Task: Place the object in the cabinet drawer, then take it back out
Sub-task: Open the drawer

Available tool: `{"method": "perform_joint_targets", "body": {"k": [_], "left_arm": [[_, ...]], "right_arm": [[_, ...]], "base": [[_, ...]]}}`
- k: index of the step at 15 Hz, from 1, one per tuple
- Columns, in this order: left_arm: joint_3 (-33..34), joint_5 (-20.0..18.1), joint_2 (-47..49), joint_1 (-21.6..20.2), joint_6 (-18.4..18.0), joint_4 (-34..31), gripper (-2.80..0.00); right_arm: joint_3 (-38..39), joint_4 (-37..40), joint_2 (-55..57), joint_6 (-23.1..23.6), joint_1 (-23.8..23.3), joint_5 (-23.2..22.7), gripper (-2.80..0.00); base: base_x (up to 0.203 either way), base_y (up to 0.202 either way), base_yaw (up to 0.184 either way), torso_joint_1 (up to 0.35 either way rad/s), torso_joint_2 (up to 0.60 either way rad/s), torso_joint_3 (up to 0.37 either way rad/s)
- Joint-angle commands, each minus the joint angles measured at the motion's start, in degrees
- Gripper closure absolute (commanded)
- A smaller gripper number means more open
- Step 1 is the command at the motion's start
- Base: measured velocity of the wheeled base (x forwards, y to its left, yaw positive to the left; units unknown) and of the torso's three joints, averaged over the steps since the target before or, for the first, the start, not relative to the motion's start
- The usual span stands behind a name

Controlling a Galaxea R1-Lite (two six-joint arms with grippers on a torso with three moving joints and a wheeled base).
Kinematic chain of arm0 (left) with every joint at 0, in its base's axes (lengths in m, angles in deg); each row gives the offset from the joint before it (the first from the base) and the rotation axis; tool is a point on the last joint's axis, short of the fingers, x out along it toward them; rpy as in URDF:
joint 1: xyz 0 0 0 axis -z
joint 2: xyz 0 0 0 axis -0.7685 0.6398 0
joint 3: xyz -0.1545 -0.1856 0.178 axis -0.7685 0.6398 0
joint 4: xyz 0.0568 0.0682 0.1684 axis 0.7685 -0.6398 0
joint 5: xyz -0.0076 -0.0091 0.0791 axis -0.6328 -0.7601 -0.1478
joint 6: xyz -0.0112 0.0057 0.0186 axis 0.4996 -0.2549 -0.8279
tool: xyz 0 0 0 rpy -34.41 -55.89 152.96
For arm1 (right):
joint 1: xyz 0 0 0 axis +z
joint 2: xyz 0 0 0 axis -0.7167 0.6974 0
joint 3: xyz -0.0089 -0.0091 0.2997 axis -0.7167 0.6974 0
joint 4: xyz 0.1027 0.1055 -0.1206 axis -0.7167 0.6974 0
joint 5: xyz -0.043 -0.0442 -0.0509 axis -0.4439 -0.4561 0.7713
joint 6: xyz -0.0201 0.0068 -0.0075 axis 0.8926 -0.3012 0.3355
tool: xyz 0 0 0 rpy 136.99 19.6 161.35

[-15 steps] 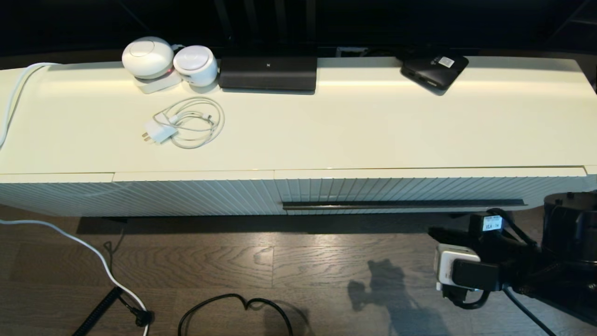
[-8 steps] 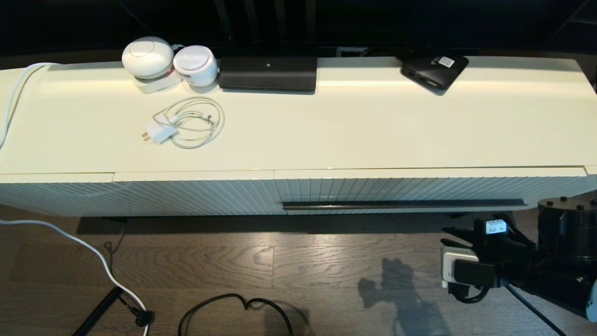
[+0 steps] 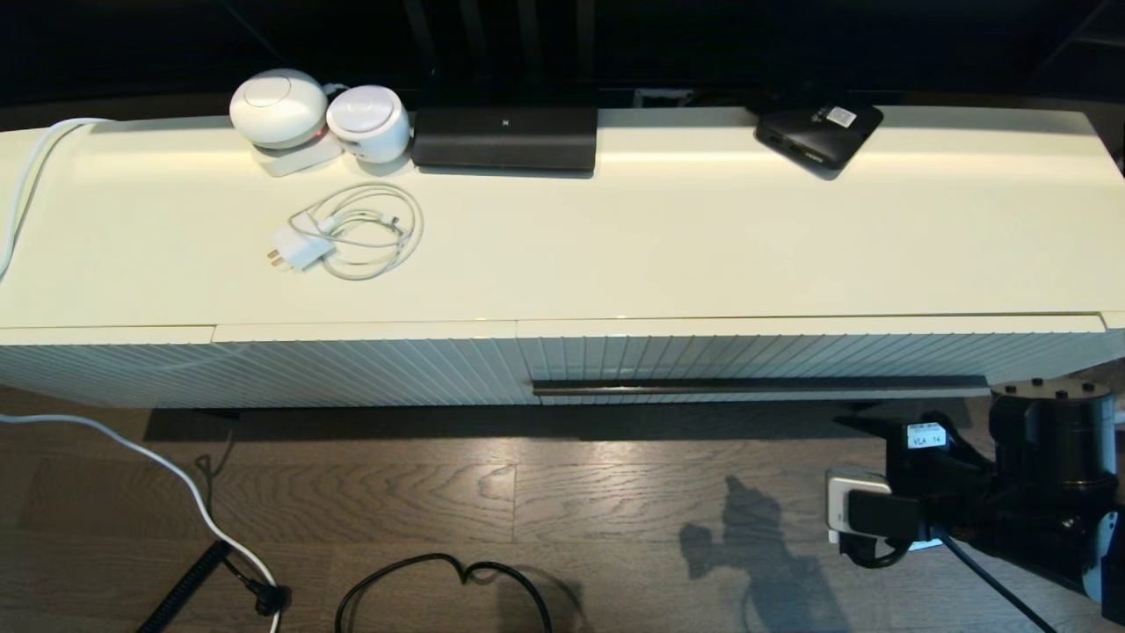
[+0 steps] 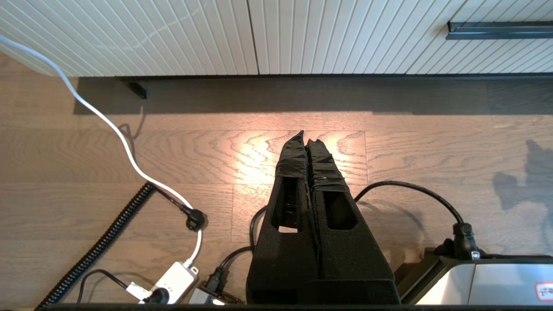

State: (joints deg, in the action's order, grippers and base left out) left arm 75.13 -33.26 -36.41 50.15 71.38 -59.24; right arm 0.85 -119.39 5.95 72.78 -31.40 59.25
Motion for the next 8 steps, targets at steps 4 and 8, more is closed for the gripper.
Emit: {"method": "perform_joint_targets", "body": {"k": [4, 8], "left_arm": [[0.01, 0.01, -0.06, -0.01, 0.02, 0.02, 0.0], [0.01, 0.01, -0.08, -0.01, 0.02, 0.02, 0.0]], "right_arm": [[-2.56, -0.68, 6.03, 0.37, -0.02, 0.0, -2.8], [-5.32, -0.61, 9.58, -1.84, -0.5, 0.08, -2.8]], "base": [[0.0, 0.0, 0.0, 0.0, 0.0, 0.0], [0.0, 0.0, 0.0, 0.0, 0.0, 0.0]]}}
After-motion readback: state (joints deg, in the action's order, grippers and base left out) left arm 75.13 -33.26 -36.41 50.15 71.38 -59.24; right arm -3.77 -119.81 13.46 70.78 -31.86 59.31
